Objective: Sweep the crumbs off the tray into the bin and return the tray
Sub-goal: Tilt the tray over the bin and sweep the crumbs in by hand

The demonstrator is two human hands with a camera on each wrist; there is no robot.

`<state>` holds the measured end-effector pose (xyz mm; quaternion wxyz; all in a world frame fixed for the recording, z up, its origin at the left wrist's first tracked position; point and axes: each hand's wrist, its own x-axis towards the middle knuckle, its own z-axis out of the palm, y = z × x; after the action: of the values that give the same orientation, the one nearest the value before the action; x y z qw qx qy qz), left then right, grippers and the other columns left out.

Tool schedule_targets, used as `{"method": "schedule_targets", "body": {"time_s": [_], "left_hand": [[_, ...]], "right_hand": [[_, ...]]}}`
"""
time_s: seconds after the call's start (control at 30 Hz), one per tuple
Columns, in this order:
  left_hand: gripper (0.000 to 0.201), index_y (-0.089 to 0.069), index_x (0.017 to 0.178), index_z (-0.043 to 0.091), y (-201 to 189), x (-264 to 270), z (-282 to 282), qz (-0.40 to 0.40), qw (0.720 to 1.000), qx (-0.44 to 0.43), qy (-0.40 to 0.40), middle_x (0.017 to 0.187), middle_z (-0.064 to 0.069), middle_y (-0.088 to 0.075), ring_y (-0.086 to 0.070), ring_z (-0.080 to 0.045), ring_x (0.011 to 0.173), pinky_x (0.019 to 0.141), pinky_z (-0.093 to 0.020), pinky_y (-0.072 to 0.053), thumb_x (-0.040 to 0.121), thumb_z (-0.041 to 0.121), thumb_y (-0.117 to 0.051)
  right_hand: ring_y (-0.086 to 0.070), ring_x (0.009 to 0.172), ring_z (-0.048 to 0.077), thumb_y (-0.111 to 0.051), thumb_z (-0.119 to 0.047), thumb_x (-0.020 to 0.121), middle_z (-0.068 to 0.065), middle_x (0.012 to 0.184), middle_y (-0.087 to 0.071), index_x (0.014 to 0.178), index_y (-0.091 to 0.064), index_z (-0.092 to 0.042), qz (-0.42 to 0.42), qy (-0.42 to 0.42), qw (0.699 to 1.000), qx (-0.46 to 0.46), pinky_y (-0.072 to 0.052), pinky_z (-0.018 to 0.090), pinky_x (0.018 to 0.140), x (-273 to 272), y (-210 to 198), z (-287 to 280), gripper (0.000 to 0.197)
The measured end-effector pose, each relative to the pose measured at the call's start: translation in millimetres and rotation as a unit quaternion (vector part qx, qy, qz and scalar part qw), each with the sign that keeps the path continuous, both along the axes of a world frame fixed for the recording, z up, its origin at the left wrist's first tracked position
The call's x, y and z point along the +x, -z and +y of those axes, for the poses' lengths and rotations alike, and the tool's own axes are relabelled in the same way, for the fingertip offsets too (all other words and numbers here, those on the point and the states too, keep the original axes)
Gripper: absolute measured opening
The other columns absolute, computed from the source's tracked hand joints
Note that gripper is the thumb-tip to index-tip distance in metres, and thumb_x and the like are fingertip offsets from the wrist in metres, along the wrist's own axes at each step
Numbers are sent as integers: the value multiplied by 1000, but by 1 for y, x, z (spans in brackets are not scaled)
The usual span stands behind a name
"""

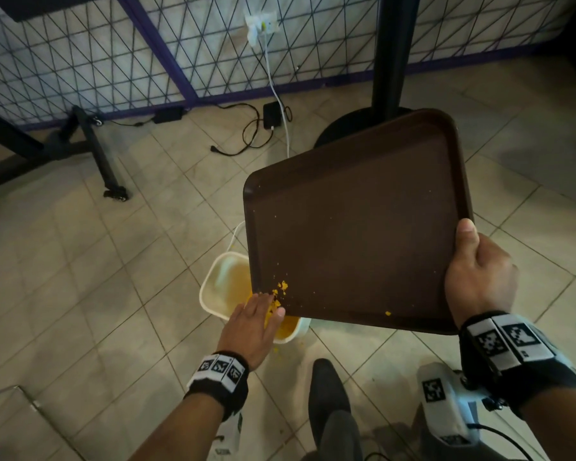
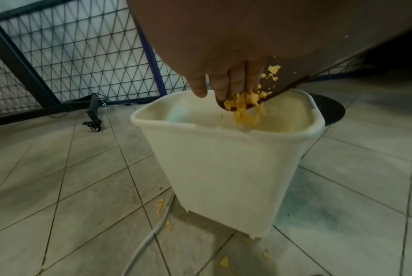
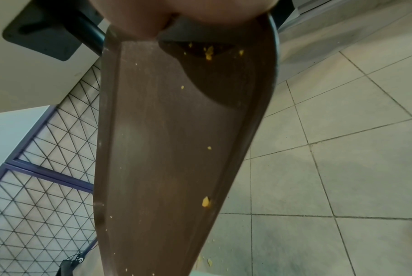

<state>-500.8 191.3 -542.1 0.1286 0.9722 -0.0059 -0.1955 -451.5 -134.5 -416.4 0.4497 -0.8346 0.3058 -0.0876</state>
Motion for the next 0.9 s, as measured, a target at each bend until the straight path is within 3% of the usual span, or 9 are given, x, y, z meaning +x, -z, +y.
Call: {"method": "schedule_targets", "body": {"time_s": [0.07, 0.13, 0.23, 0.37, 0.47, 0.57, 0.73, 0.83, 0.9], "left_hand": [[62, -49, 134, 25, -14, 13, 3, -70, 997, -20, -8, 133, 1, -55, -54, -19, 118, 97, -37, -45, 98, 62, -15], [54, -49, 133, 24, -26, 37, 3, -118, 992, -31, -32, 133, 0, -56, -57, -20, 114, 91, -36, -47, 99, 57, -22], [58, -31, 150, 23, -36, 80, -5, -136, 989, -31, -49, 160, -1, -27, -37, -22, 139, 110, -42, -35, 102, 54, -26], [68, -6, 157, 26, -35, 111, -30, -104, 993, -44, -45, 165, 6, 2, -12, -18, 149, 120, -43, -18, 100, 60, -21], [69, 0, 157, 25, -27, 97, -45, -78, 992, -64, -77, 165, 7, 6, -10, -17, 150, 121, -42, -12, 100, 59, -20], [75, 1, 157, 22, -8, 55, -47, -29, 996, -45, -76, 165, 4, 5, -8, -16, 150, 122, -39, -7, 96, 64, -8], [78, -9, 157, 20, 12, 2, -37, 55, 998, 10, -40, 165, 1, -6, -4, -12, 150, 122, -40, -1, 94, 65, -1], [71, -19, 156, 20, -4, -3, -52, 26, 999, 18, -38, 164, 2, -15, -7, -13, 150, 122, -39, -1, 98, 59, -6], [70, -11, 156, 25, -21, -3, -77, -26, 999, -16, -22, 164, 6, -4, 3, -10, 150, 121, -35, 5, 97, 61, -3]], "right_hand": [[-48, 74, 30, -29, -46, 99, 12, 76, -55, 81, -56, -10, -7, 1, 1000, -1, -33, 34, 66, 1, 0, 0, 49], [-48, 74, 29, -29, -45, 100, 11, 76, -54, 81, -56, -10, -15, 0, 1000, -2, -32, 34, 66, 1, -1, 2, 48], [-47, 73, 29, -29, -44, 100, 10, 75, -53, 80, -54, -12, -15, -2, 1000, -2, -31, 34, 66, 1, -3, 2, 45], [-47, 72, 28, -29, -45, 100, 9, 73, -52, 82, -55, -10, -6, -12, 1000, 3, -31, 34, 64, 0, -2, 4, 48], [-46, 70, 28, -29, -44, 100, 5, 68, -48, 80, -53, -9, -4, -13, 1000, 14, -31, 34, 63, 1, -2, 3, 47], [-45, 69, 27, -29, -44, 100, 2, 64, -46, 80, -52, -9, -3, -9, 1000, 11, -30, 33, 62, 1, -2, 0, 46], [-47, 72, 30, -29, -46, 99, 10, 73, -52, 78, -53, -10, -2, -1, 1000, -6, -33, 35, 64, -1, 2, -1, 49], [-45, 72, 28, -28, -46, 100, 10, 75, -52, 80, -53, -11, 7, 2, 1000, -10, -31, 34, 64, -2, 2, 0, 47], [-45, 73, 27, -28, -45, 100, 9, 76, -51, 81, -53, -11, 10, 4, 1000, -6, -30, 34, 65, -2, 1, 2, 46]]}}
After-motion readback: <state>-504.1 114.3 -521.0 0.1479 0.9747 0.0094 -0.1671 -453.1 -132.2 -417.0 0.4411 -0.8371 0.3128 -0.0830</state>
